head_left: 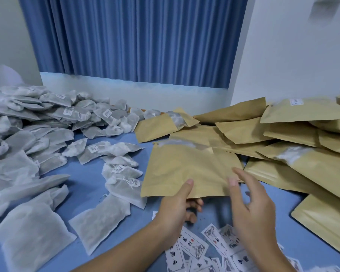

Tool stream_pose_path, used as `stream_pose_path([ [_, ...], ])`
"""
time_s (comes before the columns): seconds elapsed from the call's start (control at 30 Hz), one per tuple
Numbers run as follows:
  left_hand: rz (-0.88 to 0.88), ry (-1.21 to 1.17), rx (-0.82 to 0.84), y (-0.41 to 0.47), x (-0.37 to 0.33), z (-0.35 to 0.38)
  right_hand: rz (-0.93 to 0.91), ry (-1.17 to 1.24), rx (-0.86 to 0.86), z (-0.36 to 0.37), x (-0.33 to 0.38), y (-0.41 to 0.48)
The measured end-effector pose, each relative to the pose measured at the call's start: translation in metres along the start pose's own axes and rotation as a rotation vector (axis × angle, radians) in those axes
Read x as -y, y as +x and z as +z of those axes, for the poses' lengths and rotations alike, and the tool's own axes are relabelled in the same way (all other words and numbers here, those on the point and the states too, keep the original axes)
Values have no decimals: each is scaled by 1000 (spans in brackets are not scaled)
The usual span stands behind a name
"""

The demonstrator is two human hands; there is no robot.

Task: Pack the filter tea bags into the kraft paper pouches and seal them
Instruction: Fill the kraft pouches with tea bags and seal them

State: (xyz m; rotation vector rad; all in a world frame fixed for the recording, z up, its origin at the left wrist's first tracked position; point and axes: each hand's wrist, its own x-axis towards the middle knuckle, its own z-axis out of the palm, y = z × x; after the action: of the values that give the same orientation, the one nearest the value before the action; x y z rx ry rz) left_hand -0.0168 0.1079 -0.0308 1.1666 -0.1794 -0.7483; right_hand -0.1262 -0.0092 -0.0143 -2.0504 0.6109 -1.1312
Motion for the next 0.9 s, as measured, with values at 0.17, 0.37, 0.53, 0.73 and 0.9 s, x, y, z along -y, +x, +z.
stream_pose_path([
  [0.17, 16, 62, 45, 2, 5, -3, 524, 433, 208, 0, -6, 6],
  [0.37, -28, 38, 115, -4, 13, 2, 455, 628, 277, 3, 0, 0],
  [0.53, -56, 25, 96, -7, 16, 3, 495, 672, 286, 7, 0, -7],
  [0.73, -12, 82, 91, -9, 7, 5, 398, 709, 208, 10, -2, -11],
  [0.9, 43, 65, 71, -8, 10, 4, 428, 774, 189, 16, -1, -14],
])
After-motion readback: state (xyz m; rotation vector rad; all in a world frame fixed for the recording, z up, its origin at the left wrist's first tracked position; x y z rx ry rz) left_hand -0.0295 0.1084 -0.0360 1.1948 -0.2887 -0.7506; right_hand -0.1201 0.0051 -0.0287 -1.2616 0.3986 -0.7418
